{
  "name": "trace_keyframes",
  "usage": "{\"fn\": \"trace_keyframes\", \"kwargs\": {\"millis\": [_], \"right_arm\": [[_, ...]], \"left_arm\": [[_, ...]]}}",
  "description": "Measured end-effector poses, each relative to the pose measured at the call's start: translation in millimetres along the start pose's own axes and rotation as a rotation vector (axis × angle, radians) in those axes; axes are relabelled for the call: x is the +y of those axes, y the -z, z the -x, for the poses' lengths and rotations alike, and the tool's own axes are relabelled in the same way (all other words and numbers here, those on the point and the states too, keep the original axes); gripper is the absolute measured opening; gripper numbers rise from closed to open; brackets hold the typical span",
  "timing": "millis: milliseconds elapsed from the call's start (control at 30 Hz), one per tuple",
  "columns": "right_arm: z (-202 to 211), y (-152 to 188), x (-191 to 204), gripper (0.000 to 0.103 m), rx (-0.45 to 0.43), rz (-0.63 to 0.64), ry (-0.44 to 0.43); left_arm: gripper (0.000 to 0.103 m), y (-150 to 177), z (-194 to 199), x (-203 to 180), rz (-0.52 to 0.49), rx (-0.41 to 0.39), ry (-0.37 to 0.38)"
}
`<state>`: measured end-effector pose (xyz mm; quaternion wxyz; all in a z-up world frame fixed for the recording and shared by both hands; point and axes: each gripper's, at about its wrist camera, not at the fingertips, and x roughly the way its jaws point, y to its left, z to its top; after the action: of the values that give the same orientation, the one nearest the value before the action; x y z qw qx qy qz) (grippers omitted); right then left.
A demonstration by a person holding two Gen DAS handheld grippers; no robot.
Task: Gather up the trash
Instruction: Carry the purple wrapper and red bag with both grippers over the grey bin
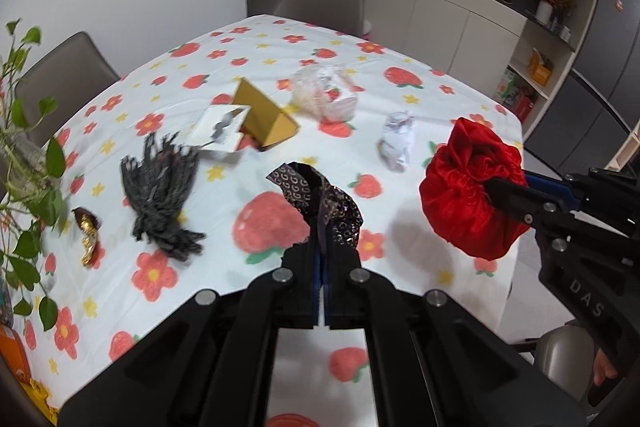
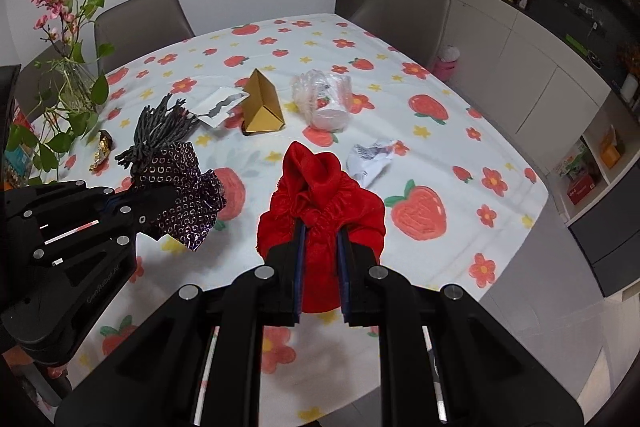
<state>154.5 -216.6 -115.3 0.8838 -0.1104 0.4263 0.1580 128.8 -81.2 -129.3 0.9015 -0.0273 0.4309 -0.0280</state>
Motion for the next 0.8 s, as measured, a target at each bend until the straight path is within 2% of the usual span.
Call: {"fn": "trace_keyframes", "kwargs": {"millis": [167, 333, 800], "right_arm": [[20, 18, -49, 0.013, -0.011, -0.085, 0.068], [40, 45, -113, 0.013, -0.015, -0.178, 0.14], [94, 154, -318, 0.013, 0.028, -0.428, 0.325]], "left_arm": [[0.001, -9, -7, -48, -0.071, -0.002, 0.059], [0.001, -16, -15, -115, -0.155, -0.004, 0.119], [0.001, -5, -50, -355, -0.376, 0.042, 0.31]]}}
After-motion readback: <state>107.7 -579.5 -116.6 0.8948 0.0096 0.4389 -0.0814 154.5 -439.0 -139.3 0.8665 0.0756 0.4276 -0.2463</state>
